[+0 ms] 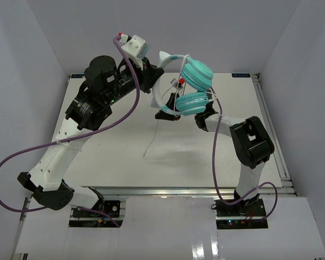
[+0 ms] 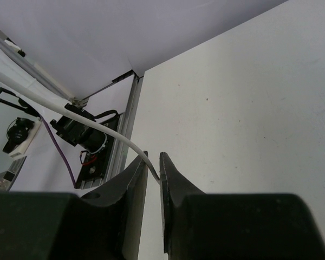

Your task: Wrap the headphones

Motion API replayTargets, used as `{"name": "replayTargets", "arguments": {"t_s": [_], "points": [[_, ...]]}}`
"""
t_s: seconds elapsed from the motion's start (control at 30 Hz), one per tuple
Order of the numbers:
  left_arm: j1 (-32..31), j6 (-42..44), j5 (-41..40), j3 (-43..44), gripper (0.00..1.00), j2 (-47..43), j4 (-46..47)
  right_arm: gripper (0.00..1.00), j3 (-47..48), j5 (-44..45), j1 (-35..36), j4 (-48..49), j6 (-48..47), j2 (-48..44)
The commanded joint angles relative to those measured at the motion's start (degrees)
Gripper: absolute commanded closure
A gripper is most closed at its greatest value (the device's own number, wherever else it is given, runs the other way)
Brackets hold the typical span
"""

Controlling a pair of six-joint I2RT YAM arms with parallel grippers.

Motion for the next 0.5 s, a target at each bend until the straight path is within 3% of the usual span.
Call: {"name": "replayTargets", "arguments": {"t_s": [0.0, 0.47], "points": [[-0.4, -2.3, -0.5, 3.5, 1.00, -0.4, 4.3, 0.79, -0.8, -0.7, 0.9, 6.7, 3.1, 0.8], [-0.4, 0.6, -5.3, 8.1, 1.00, 1.2, 3.7, 0.76, -5.9, -1.7, 3.4, 8.5, 2.7, -0.2]]}}
